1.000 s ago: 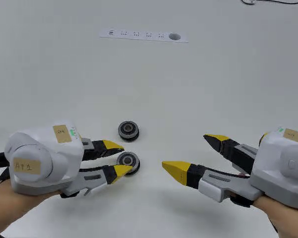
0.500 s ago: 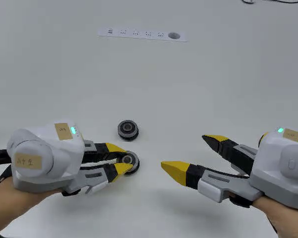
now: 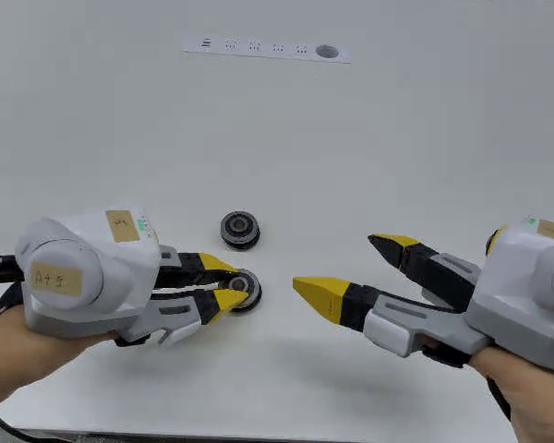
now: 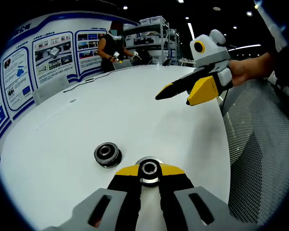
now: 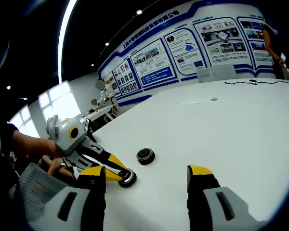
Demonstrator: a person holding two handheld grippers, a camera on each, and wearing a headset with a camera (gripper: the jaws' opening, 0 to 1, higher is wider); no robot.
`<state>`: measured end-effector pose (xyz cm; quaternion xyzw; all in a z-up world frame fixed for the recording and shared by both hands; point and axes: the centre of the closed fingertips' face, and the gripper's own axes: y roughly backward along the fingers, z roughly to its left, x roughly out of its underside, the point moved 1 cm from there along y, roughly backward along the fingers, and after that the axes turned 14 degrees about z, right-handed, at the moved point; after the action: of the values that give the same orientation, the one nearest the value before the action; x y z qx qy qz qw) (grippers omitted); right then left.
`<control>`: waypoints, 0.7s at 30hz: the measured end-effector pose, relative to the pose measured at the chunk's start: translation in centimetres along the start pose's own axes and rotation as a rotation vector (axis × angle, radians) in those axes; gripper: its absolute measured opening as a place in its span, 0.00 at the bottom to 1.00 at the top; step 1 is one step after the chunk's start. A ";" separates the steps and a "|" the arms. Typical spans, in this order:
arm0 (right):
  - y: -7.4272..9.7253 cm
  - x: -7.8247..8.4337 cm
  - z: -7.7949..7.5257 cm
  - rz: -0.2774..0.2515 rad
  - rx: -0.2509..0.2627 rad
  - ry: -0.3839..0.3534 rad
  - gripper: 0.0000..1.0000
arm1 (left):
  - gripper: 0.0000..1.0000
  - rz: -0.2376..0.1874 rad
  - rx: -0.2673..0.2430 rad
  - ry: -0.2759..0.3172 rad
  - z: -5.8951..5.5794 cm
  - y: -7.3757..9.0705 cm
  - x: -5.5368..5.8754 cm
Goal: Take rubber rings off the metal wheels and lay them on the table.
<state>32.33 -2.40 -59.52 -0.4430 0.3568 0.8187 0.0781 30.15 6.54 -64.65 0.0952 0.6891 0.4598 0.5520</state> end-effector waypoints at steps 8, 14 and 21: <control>-0.4 -0.4 0.8 -0.042 -0.065 -0.130 0.70 | 0.13 0.021 0.004 -0.010 0.1 0.1 0.1; -1.8 0.4 2.6 -0.030 -0.143 -0.218 0.71 | 0.13 0.026 0.005 -0.034 0.0 0.2 0.1; -3.2 0.6 4.1 -0.018 -0.238 -0.329 0.72 | 0.13 0.038 0.006 -0.074 0.0 0.2 0.1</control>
<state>30.63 2.55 -60.23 -0.3124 0.2361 0.9158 0.0899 30.06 6.72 -64.58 0.1268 0.6676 0.4646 0.5678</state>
